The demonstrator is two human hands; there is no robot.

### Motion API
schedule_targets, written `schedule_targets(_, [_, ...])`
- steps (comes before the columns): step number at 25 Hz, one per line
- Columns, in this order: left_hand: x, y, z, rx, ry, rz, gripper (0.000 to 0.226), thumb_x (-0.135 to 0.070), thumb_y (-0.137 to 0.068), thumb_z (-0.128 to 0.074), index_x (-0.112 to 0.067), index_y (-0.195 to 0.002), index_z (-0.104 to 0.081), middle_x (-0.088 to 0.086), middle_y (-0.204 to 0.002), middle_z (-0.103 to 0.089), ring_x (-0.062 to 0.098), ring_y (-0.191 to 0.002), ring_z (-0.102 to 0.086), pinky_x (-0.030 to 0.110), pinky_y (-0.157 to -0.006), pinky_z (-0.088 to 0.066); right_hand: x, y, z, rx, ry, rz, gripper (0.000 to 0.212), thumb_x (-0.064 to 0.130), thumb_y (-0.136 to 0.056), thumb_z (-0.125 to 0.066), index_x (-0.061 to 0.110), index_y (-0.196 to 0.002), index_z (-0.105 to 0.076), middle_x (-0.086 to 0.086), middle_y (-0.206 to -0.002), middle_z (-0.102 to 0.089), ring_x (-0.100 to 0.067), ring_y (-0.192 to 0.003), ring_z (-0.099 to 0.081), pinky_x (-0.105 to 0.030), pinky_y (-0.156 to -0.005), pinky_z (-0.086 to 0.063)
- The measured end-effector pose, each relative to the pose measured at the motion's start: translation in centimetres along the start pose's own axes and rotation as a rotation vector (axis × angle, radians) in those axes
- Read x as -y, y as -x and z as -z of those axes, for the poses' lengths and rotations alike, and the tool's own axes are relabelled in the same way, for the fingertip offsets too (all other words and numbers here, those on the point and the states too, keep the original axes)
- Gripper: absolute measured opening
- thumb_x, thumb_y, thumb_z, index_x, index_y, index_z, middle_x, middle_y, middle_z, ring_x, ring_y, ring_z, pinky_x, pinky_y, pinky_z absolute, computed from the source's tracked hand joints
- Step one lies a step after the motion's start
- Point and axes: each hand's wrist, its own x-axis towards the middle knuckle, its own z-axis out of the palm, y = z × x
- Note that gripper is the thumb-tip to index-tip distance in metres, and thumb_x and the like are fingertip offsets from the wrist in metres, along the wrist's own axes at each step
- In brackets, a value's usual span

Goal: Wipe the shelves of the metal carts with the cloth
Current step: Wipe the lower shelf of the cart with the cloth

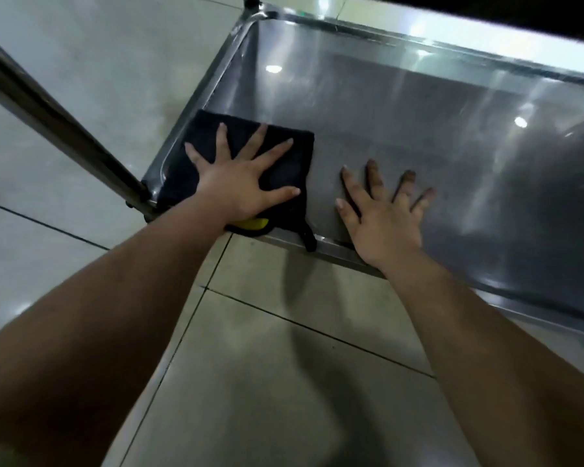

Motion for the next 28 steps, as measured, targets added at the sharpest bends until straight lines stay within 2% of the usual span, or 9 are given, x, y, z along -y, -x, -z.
schedule_targets(5, [2.0, -6.1, 1.7, -0.033, -0.016, -0.071, 0.080, -0.091, -0.073, -0.021, -0.063, -0.143, 0.004, -0.017, -0.162, 0.008, 0.040, -0.147, 0.013, 0.079, -0.102, 0.006, 0.3, 0.0, -0.3, -0.021, -0.026, -0.008, 0.055, 0.060, -0.098, -0.014, 0.051, -0.149, 0.002, 0.008, -0.163, 0.008, -0.047, -0.144, 0.015, -0.068, -0.111, 0.010])
schedule_targets(9, [1.2, -8.3, 2.8, 0.014, -0.001, -0.013, 0.081, -0.091, -0.074, -0.019, -0.061, -0.145, 0.007, -0.016, -0.161, 0.013, 0.039, -0.146, 0.017, 0.080, -0.101, 0.006, 0.4, -0.1, -0.1, -0.032, -0.046, -0.018, 0.054, 0.061, -0.098, -0.016, 0.053, -0.149, 0.000, 0.011, -0.163, 0.006, -0.044, -0.145, 0.015, -0.065, -0.112, 0.012])
schedule_targets(13, [2.1, -2.2, 2.1, 0.137, 0.036, 0.030, 0.089, -0.097, -0.063, -0.017, -0.065, -0.139, 0.016, -0.018, -0.158, 0.023, 0.039, -0.144, 0.024, 0.080, -0.099, 0.011, 0.3, 0.2, -0.2, -0.024, -0.038, -0.020, 0.054, 0.061, -0.098, -0.015, 0.054, -0.148, 0.001, 0.011, -0.163, 0.006, -0.043, -0.145, 0.015, -0.065, -0.112, 0.012])
schedule_targets(17, [4.3, 5.2, -0.2, 0.077, -0.017, 0.020, 0.077, -0.093, -0.067, -0.007, -0.067, -0.132, 0.025, -0.016, -0.159, 0.022, 0.040, -0.145, 0.020, 0.077, -0.103, 0.011, 0.0, 0.4, -0.3, -0.037, -0.021, -0.010, 0.054, 0.061, -0.098, -0.016, 0.053, -0.149, 0.000, 0.011, -0.163, 0.005, -0.044, -0.146, 0.013, -0.065, -0.113, 0.010])
schedule_targets(22, [3.9, 4.2, 0.1, 0.113, 0.006, 0.031, 0.076, -0.092, -0.070, -0.012, -0.068, -0.133, 0.022, -0.012, -0.159, 0.025, 0.042, -0.144, 0.022, 0.078, -0.102, 0.012, 0.3, 0.1, 0.0, 0.005, -0.066, -0.007, 0.054, 0.061, -0.098, -0.020, 0.053, -0.149, -0.003, 0.011, -0.163, 0.005, -0.043, -0.146, 0.013, -0.063, -0.113, 0.010])
schedule_targets(25, [3.8, 3.5, 0.6, 0.169, 0.022, 0.042, 0.077, -0.091, -0.070, -0.018, -0.069, -0.132, 0.022, -0.013, -0.158, 0.027, 0.041, -0.143, 0.025, 0.079, -0.101, 0.012, -2.8, 0.5, 1.2, 0.041, -0.073, 0.112, 0.059, 0.061, -0.097, -0.029, 0.048, -0.151, -0.008, 0.009, -0.164, 0.001, -0.037, -0.148, 0.005, -0.058, -0.117, 0.004])
schedule_targets(28, [3.5, 4.1, 1.0, 0.201, 0.025, 0.061, 0.079, -0.094, -0.062, -0.012, -0.071, -0.127, 0.027, -0.013, -0.158, 0.028, 0.042, -0.142, 0.026, 0.080, -0.100, 0.011, -9.4, 3.7, 1.5, 0.074, 0.030, 0.066, 0.068, 0.075, -0.088, -0.019, 0.052, -0.150, -0.003, 0.011, -0.163, 0.003, -0.037, -0.148, 0.002, -0.055, -0.117, 0.000])
